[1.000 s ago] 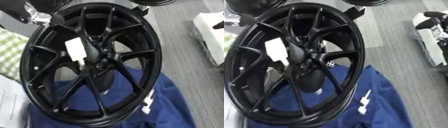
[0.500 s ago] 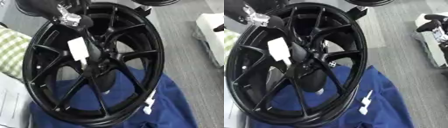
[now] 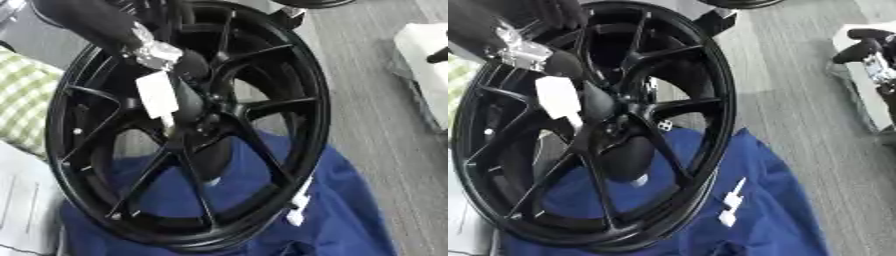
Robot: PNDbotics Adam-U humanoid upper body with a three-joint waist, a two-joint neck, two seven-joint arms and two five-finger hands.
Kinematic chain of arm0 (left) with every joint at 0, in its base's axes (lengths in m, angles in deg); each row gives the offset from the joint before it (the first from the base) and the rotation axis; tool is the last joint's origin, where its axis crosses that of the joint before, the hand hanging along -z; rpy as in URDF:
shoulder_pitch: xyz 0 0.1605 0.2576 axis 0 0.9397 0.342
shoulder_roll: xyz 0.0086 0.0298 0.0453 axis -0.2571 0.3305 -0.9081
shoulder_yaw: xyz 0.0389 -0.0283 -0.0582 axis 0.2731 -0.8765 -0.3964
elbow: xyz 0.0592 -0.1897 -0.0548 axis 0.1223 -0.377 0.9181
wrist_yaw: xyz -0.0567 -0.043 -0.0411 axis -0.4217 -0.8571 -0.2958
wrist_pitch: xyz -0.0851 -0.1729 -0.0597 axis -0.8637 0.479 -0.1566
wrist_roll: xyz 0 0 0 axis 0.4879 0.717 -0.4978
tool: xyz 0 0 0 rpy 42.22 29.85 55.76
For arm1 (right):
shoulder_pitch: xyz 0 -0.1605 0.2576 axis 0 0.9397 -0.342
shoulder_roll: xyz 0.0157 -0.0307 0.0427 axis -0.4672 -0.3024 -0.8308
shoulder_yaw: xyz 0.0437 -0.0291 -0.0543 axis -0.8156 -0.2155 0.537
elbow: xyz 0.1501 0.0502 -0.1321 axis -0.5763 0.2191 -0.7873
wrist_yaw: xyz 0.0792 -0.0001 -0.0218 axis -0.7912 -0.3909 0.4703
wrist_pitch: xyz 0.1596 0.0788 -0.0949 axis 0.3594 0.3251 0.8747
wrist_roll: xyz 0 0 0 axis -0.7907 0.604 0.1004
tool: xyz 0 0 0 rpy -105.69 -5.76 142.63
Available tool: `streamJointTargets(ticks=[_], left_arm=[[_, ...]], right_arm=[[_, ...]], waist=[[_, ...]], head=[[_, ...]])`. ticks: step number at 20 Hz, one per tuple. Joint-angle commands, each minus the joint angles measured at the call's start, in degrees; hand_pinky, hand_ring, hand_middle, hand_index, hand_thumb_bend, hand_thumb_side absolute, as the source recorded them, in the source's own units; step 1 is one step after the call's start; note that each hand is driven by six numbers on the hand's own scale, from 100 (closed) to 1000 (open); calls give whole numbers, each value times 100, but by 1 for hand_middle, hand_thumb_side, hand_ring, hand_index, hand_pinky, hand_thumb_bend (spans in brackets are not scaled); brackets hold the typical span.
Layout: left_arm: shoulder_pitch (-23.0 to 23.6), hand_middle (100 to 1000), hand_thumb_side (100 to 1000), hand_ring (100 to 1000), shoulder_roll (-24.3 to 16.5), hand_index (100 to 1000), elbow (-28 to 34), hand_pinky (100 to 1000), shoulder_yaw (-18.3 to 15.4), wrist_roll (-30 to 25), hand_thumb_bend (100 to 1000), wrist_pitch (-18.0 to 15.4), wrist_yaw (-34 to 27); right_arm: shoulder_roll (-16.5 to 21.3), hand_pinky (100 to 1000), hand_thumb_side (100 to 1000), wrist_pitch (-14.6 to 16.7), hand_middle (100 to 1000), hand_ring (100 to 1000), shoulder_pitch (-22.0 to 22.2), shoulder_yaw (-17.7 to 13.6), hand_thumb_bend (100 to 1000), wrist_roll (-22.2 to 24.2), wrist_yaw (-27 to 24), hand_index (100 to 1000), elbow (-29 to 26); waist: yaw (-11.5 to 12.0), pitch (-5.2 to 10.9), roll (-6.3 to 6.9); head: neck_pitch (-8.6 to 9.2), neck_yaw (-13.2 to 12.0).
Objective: Pull the pin out of the wheel hub.
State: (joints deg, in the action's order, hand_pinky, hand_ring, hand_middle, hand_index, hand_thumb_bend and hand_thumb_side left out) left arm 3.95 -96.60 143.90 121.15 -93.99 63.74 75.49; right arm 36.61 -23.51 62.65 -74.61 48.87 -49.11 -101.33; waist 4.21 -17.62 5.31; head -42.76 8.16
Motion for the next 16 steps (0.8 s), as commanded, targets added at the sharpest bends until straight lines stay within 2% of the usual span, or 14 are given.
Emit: streamJointTargets(ticks=[1,9,16], left_arm=[[-38,712,750,744,-260,825,282,768,-71,-129,645,171,109],[145,718,724,748,-439,825,469,767,-41,-453,663,344,363],[271,739,738,765,-466,841,329,776,4,-629,666,374,585]], right_arm=[[76,1000,625,14,595,719,-27,-32,100,22,47,802,-49],[67,1000,629,14,595,720,-15,-44,100,10,52,802,-42],[50,1000,636,18,595,721,-2,-49,100,13,69,803,-38]], waist=[[5,89,-28],[27,86,-24],[19,82,-28]], head=[[-11,3],[-11,2],[-4,-21]])
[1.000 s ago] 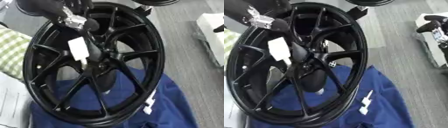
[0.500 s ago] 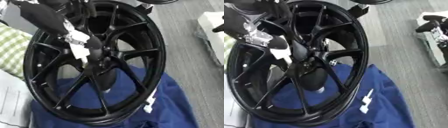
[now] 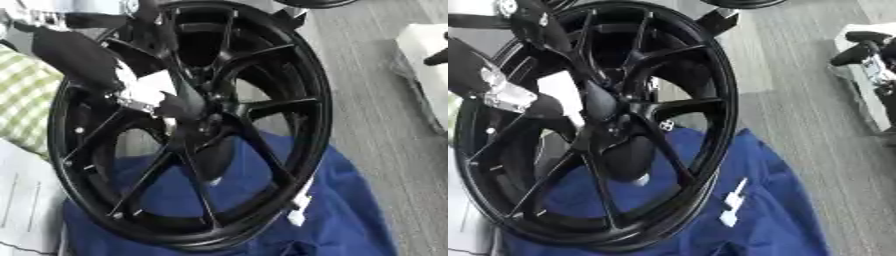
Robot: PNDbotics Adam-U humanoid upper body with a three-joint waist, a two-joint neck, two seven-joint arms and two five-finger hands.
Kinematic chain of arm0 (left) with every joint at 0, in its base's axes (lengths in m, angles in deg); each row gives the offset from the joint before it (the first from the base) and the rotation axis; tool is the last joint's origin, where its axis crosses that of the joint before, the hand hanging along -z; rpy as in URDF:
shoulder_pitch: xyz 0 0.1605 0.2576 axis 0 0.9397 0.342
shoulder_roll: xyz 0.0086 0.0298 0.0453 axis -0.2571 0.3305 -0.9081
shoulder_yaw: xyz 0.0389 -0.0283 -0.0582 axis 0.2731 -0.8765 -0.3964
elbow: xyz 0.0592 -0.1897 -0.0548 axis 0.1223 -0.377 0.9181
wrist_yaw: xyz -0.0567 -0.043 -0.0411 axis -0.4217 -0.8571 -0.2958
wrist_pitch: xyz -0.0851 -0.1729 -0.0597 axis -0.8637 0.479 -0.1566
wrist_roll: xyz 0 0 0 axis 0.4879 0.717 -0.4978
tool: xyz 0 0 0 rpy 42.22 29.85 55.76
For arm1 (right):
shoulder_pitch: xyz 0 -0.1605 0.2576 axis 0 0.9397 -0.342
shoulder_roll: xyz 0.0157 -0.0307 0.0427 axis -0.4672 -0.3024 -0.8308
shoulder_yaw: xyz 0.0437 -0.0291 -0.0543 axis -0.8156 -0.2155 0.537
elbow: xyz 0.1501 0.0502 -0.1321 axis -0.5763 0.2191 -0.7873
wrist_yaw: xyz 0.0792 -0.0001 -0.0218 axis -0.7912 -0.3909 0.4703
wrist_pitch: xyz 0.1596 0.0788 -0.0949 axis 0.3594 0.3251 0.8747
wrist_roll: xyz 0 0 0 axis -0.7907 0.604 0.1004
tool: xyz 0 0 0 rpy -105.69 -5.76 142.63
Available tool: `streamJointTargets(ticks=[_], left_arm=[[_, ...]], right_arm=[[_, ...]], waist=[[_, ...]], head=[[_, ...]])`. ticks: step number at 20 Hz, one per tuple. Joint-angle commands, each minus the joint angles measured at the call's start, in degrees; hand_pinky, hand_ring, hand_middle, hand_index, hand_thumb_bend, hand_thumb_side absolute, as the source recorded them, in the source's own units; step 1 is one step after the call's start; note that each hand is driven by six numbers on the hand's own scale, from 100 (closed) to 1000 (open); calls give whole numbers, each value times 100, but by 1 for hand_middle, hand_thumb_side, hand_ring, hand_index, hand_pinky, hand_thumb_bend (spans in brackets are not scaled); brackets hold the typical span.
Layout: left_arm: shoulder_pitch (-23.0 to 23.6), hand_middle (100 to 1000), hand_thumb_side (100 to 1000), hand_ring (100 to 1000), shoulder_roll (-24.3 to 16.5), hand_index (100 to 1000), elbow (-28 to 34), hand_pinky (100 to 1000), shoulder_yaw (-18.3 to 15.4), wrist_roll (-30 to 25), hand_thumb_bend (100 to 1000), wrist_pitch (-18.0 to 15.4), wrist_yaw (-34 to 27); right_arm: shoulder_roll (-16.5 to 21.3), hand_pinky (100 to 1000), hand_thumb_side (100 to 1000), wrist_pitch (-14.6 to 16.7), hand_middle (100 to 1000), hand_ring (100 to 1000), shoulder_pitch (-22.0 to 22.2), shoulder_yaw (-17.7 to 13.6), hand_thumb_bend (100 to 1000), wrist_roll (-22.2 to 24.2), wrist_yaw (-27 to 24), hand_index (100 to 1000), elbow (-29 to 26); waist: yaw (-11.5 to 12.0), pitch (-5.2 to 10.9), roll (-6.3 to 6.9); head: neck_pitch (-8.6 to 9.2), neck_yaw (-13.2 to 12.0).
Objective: Pull the pin out of the wheel hub.
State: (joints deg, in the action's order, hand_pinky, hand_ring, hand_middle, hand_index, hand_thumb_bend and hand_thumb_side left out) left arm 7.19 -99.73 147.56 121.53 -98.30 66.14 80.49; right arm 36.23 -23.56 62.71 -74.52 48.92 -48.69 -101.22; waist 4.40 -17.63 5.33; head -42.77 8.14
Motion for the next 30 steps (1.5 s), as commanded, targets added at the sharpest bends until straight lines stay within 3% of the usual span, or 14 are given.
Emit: streamJointTargets(ticks=[1,7,20,25,30], left_arm=[[-44,748,736,772,-139,848,-70,781,-22,-222,664,136,110],[-15,764,739,785,-35,859,-241,791,12,-148,650,126,218],[52,707,671,735,111,810,-726,747,95,-474,623,-9,385],[58,637,586,677,146,758,-806,703,87,-613,550,-66,405],[86,588,558,639,130,717,-794,675,98,-629,479,-64,322]], right_arm=[[84,1000,638,24,596,721,-5,-58,100,8,30,803,-49],[54,1000,647,17,596,722,-1,-55,100,17,50,803,-48],[10,1000,654,10,597,723,-36,-62,100,36,81,805,-35],[-3,1000,655,5,597,724,-42,-63,100,33,76,805,-25],[-13,1000,655,3,596,724,-41,-72,100,27,65,806,-9]], waist=[[0,81,-30],[-14,63,-31],[-48,-12,-26],[-53,-20,-29],[-52,-14,-24]], head=[[-1,-23],[0,-33],[1,-108],[2,-113],[5,-120]])
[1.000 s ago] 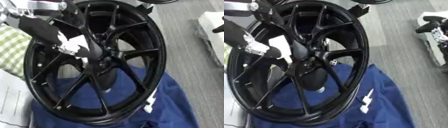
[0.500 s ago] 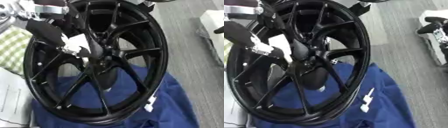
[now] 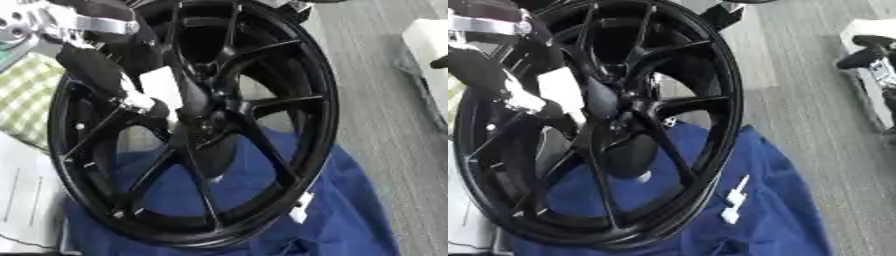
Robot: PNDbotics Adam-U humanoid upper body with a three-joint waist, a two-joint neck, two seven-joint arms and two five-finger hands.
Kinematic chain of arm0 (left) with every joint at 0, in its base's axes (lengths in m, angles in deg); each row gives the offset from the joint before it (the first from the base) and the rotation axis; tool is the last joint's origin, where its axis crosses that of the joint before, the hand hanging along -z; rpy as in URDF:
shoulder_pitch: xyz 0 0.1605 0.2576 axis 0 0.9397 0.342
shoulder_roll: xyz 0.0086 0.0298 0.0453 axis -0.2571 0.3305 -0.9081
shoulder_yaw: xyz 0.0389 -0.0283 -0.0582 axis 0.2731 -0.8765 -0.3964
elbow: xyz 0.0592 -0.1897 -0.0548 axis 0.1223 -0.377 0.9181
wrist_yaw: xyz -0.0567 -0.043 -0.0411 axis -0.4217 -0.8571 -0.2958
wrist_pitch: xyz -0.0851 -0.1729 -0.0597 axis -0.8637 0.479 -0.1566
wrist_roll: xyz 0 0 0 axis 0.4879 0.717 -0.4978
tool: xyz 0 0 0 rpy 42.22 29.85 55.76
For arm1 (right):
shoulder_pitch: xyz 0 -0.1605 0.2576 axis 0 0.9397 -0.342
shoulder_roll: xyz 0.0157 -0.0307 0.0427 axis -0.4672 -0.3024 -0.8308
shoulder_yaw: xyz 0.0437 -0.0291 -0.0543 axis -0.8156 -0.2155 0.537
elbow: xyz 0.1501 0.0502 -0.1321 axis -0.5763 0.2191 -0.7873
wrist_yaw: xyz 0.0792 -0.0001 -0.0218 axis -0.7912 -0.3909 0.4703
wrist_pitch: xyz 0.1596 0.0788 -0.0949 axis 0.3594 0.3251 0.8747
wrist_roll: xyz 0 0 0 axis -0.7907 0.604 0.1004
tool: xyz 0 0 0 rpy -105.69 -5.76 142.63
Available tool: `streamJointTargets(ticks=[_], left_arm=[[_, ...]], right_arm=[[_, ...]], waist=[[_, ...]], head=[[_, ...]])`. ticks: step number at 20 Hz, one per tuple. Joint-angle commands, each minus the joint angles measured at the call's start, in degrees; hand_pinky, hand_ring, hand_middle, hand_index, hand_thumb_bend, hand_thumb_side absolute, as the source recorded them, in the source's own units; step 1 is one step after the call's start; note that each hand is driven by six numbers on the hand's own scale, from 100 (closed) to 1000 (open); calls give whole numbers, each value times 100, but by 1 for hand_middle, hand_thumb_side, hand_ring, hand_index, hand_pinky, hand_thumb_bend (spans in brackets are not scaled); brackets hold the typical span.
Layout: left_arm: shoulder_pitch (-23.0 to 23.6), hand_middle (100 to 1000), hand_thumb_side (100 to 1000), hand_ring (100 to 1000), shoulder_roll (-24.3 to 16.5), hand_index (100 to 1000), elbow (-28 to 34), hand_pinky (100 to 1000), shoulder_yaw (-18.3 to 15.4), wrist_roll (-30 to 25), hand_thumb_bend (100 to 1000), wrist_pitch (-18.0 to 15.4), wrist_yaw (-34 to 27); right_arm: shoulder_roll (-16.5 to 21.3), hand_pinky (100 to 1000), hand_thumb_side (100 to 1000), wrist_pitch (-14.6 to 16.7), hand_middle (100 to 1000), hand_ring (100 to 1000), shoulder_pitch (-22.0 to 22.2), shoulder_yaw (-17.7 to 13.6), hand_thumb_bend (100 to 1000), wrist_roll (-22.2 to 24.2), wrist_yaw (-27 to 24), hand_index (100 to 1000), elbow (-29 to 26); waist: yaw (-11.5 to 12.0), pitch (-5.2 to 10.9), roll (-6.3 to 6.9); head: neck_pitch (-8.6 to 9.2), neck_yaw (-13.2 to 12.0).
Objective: Pull the pin out of the wheel hub.
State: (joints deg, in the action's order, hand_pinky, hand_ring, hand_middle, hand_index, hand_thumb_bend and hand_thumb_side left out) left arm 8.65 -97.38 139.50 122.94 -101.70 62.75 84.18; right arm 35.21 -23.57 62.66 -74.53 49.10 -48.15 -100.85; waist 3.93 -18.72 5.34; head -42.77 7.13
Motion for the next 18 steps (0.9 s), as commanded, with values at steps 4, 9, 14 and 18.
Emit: streamJointTargets(ticks=[4,9,14,18], left_arm=[[-66,561,552,631,-75,700,6,666,-75,-290,403,339,-134],[-70,539,485,616,-39,681,5,657,-136,-182,362,509,-230],[-66,503,340,595,16,645,-86,647,-106,-149,378,523,-213],[-74,460,208,574,91,593,-218,633,-84,-160,377,457,-114]], right_arm=[[75,1000,656,6,596,725,-26,-78,100,10,7,806,-36],[44,1000,658,2,596,725,-12,-92,100,10,23,807,-20],[39,1000,657,9,596,725,-20,-98,100,19,17,807,-18],[25,1000,658,12,597,726,-22,-100,100,32,9,808,-10]], waist=[[-10,100,-31],[-8,97,-30],[-11,94,-34],[-14,92,-45]], head=[[7,-24],[8,-38],[2,-41],[9,-39]])
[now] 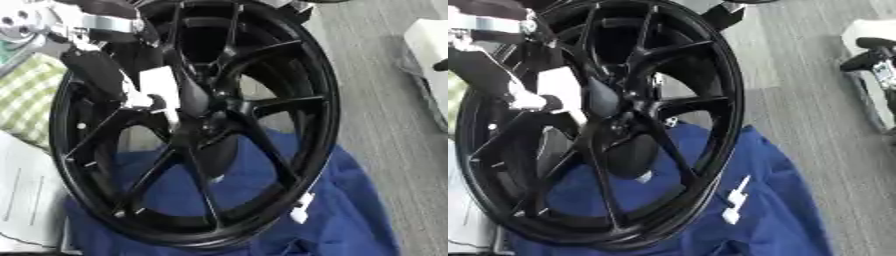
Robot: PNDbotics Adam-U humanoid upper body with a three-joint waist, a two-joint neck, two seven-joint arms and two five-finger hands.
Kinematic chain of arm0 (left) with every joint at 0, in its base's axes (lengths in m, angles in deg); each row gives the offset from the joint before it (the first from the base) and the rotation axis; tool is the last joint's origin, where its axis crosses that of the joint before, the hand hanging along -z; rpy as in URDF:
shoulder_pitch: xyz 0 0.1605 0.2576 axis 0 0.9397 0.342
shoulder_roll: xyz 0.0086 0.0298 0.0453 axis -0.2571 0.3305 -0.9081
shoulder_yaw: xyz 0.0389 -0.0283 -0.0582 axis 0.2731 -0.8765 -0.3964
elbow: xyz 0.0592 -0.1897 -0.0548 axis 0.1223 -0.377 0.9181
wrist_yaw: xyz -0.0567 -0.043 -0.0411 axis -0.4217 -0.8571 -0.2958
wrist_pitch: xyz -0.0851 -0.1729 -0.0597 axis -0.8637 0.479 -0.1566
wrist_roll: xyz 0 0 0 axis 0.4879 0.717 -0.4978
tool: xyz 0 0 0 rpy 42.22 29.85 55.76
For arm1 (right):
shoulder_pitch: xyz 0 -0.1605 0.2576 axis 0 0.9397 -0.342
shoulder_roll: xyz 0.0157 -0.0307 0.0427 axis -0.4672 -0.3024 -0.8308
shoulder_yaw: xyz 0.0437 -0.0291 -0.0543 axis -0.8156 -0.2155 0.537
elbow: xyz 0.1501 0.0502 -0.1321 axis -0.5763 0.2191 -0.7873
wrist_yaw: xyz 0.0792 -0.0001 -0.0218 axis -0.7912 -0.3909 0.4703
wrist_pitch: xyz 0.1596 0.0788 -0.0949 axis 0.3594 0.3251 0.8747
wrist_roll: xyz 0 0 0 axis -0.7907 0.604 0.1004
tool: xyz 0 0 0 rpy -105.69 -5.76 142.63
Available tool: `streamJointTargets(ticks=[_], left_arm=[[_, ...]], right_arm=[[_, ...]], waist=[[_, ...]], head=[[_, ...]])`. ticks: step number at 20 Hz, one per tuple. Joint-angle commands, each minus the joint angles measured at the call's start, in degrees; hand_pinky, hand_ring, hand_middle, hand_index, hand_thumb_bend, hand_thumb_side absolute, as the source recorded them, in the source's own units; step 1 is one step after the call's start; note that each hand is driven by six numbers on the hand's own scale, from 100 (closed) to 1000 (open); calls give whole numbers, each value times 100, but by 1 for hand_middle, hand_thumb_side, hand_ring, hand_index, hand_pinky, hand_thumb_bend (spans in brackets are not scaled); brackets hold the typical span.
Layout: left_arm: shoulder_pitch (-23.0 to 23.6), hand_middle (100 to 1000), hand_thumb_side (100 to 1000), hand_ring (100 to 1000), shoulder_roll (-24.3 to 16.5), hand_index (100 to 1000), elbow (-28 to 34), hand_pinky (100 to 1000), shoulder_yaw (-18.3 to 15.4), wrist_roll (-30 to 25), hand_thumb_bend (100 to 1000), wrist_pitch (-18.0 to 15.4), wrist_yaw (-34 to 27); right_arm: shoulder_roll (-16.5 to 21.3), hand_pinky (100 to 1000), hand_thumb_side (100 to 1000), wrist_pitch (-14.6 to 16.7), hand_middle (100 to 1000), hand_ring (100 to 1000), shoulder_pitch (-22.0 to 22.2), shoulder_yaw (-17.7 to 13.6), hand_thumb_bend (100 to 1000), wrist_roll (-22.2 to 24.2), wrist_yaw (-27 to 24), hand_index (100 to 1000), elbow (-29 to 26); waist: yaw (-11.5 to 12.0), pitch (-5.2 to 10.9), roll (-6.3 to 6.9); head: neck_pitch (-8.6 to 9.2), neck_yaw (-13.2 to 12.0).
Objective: Pull the pin out of the wheel hub.
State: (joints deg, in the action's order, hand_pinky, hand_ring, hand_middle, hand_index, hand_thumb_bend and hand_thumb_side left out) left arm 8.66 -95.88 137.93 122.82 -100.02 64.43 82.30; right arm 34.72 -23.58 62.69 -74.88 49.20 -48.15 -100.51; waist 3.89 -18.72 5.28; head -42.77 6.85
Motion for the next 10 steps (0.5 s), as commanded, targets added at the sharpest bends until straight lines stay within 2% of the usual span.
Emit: streamJointTargets(ticks=[1,6,10], left_arm=[[-75,445,172,568,-45,574,-87,630,-70,-326,371,271,96],[-53,375,134,534,-41,477,-108,619,-161,-212,305,269,76],[21,363,110,526,-143,465,5,620,-345,22,286,255,-55]], right_arm=[[68,1000,659,12,597,726,-25,-68,100,24,7,808,-41],[55,1000,661,8,597,727,-21,-74,100,35,11,809,-16],[53,1000,660,15,597,727,-14,-79,100,40,12,809,-11]], waist=[[-9,92,-41],[2,91,-43],[3,95,-45]], head=[[7,-10],[9,-11],[13,-2]])
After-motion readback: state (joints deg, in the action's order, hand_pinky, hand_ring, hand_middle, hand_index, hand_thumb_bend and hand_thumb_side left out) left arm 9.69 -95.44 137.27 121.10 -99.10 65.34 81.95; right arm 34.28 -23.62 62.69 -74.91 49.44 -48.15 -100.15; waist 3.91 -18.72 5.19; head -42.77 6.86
